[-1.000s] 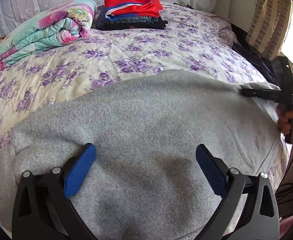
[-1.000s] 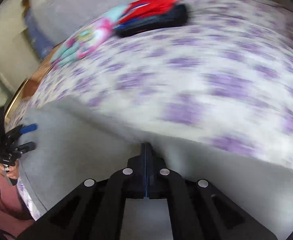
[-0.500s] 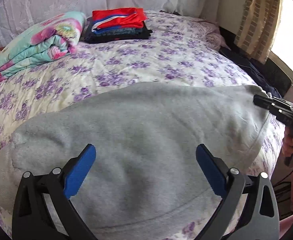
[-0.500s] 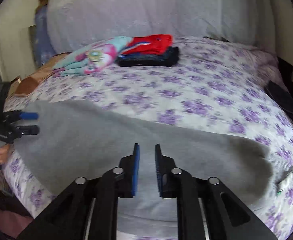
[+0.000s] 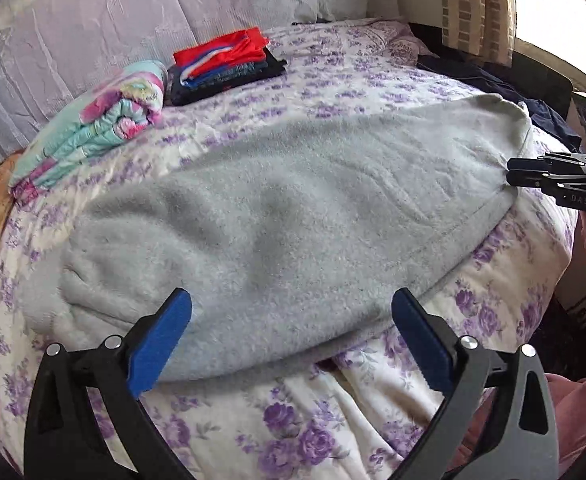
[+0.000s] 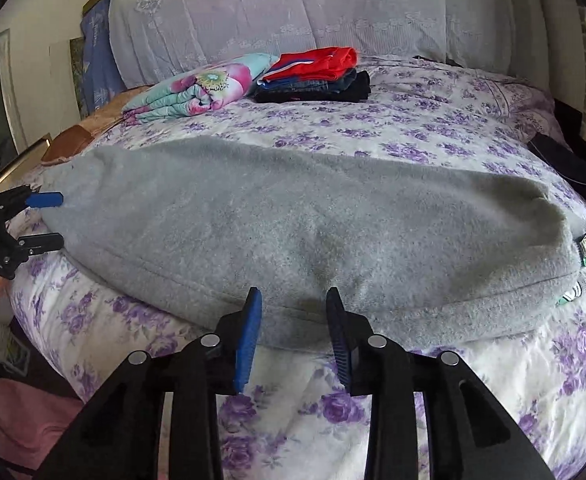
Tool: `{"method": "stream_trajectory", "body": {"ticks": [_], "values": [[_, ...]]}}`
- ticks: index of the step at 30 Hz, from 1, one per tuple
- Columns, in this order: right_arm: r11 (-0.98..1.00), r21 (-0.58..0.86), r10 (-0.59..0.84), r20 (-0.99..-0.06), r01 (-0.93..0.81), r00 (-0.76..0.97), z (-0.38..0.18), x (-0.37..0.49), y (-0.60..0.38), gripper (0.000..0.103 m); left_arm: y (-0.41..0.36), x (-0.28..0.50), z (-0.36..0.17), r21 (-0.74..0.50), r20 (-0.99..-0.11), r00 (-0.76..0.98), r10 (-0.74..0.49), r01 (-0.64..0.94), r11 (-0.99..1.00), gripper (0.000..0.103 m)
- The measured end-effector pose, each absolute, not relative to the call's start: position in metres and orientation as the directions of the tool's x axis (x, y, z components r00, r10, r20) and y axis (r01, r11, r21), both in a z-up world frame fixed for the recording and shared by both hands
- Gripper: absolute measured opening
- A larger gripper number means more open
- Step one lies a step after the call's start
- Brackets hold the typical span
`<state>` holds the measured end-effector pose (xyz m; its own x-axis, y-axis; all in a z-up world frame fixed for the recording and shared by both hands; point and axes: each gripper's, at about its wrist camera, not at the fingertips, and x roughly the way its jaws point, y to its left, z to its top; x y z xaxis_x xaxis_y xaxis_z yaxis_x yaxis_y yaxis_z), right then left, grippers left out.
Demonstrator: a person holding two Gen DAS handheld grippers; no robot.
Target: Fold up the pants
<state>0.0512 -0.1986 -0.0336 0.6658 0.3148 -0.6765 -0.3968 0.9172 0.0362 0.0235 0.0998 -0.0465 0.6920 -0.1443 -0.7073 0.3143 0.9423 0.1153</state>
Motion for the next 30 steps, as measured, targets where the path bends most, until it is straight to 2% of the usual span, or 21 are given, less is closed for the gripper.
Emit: {"method": "stream_trajectory", "body": {"ticks": [3,5,7,9,10,11,13,19,21,23,24,25,27,28,30], "values": [[0.912,0.043,0.349,-0.601,-0.407,0.719,-0.012,0.053,-0.192,0.044,0.103,0.032,-0.021,0.150,-0.634,0.764,-0.123,0.277,0.949,0.098],[0.925,0.030,0.325,-0.576,-0.378,0.750,-0.008,0.063,-0.190,0.047,0.111,0.052,-0.019,0.140,-0.633,0.770,-0.078,0.213,0.967,0.098],[0.935,0.029,0.298,-0.606,-0.354,0.738,-0.018,0.079,-0.196,0.049,0.131,0.079,-0.038,0.068,-0.702,0.710,-0.052,0.140,0.988,0.098],[0.956,0.010,0.221,-0.679,-0.292,0.700,-0.044,0.096,-0.212,0.050,0.155,0.098,-0.072,0.009,-0.782,0.623,-0.038,0.072,0.997,0.098],[0.950,0.080,0.271,-0.690,-0.301,0.671,-0.055,0.100,-0.227,0.050,0.158,0.093,-0.077,0.008,-0.769,0.637,-0.047,0.082,0.997,0.098],[0.934,0.187,0.349,-0.656,-0.304,0.670,-0.051,0.097,-0.243,0.049,0.153,0.085,-0.073,0.038,-0.749,0.661,-0.033,0.092,0.995,0.098],[0.929,0.255,0.371,-0.657,-0.269,0.657,-0.042,0.096,-0.264,0.049,0.142,0.075,-0.063,0.115,-0.744,0.668,0.016,0.105,0.988,0.098],[0.973,0.176,0.224,-0.536,-0.151,0.814,0.014,0.113,-0.316,0.049,0.086,0.071,-0.013,0.109,-0.677,0.729,-0.099,0.232,0.967,0.098],[0.976,0.173,0.209,-0.550,-0.134,0.809,0.015,0.135,-0.322,0.042,0.059,0.082,-0.006,0.027,-0.674,0.710,-0.207,0.304,0.952,0.098],[0.980,0.152,0.194,-0.611,-0.127,0.768,0.003,0.162,-0.323,0.020,0.025,0.101,-0.011,-0.100,-0.688,0.650,-0.323,0.356,0.929,0.098],[0.987,0.118,0.162,-0.644,-0.113,0.748,-0.006,0.173,-0.323,0.015,0.007,0.107,-0.016,-0.131,-0.697,0.619,-0.362,0.386,0.913,0.098],[0.994,0.057,0.103,-0.667,-0.088,0.738,-0.015,0.181,-0.324,0.001,-0.016,0.114,-0.027,-0.147,-0.716,0.578,-0.392,0.425,0.893,0.098],[0.996,-0.035,0.031,-0.690,-0.076,0.723,-0.037,0.189,-0.332,0.000,-0.046,0.125,-0.056,-0.133,-0.772,0.517,-0.370,0.438,0.889,0.098],[0.997,0.031,0.073,-0.712,-0.073,0.698,-0.046,0.194,-0.343,0.000,-0.057,0.130,-0.077,-0.133,-0.807,0.475,-0.352,0.435,0.891,0.098],[0.991,0.116,0.132,-0.705,-0.070,0.697,-0.044,0.196,-0.357,0.000,-0.062,0.122,-0.089,-0.072,-0.775,0.544,-0.321,0.428,0.901,0.099]]}}
